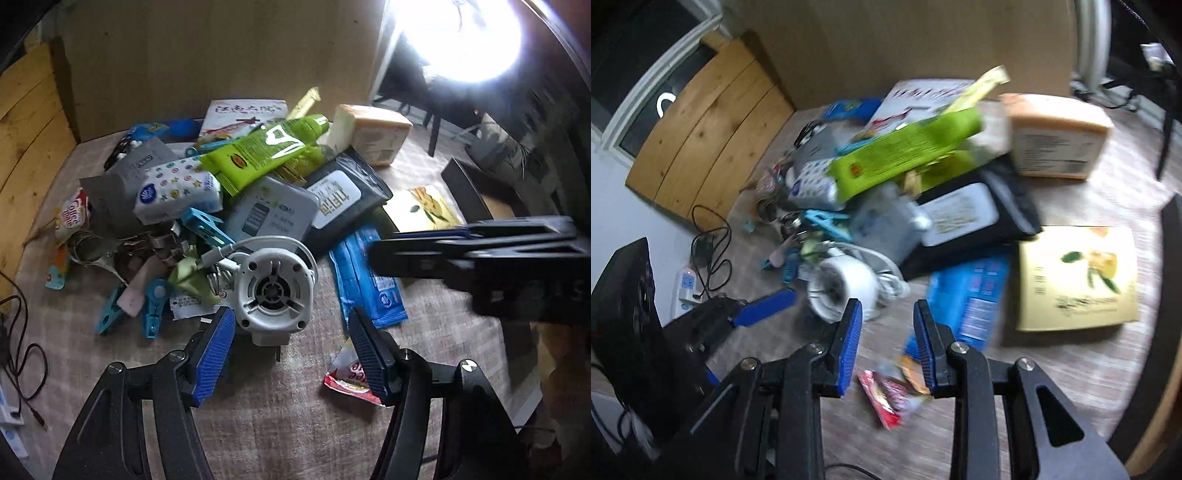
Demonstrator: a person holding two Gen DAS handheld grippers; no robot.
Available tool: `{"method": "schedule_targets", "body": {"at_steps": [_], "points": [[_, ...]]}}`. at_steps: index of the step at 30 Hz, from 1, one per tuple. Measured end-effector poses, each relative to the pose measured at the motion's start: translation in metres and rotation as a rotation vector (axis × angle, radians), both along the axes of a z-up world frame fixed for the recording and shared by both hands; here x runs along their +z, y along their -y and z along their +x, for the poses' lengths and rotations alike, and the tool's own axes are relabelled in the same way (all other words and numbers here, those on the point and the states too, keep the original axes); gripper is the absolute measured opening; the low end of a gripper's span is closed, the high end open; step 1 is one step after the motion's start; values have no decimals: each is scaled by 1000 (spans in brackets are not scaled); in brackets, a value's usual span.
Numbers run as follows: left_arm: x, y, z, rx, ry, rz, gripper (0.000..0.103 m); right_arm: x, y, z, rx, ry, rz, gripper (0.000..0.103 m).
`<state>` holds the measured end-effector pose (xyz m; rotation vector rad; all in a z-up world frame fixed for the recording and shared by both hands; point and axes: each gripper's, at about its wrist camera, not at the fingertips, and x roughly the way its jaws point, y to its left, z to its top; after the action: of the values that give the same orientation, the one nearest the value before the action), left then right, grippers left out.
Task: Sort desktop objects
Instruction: 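Return the right tool to the pile and grasp the white plug device, then carry the white plug device to the tray and release it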
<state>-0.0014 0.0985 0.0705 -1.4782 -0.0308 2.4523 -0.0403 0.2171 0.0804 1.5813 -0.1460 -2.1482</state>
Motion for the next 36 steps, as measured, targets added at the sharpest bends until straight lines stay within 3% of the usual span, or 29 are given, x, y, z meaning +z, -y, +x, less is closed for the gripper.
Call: {"method": "schedule_targets", "body": {"at_steps": [7, 11, 16, 26, 30, 36], "points": [[-8, 7, -9, 10, -14, 70, 62, -19, 32, -13, 22, 35, 33, 29], [-14, 11, -15, 27, -3, 107, 63, -32, 35, -21, 8, 92, -12, 25], [-18, 19, -21, 56, -2, 164, 63, -31, 42, -21, 11, 88, 4, 25], [-26, 18, -19, 32, 6, 180, 65, -44, 41, -21, 16, 129, 21, 26], [-24, 11, -18, 20, -23, 148, 64, -52, 44, -23, 3, 126, 54, 26], [-16, 5, -15, 11, -30, 164, 65, -47, 30, -19, -31, 117, 14, 25]]}}
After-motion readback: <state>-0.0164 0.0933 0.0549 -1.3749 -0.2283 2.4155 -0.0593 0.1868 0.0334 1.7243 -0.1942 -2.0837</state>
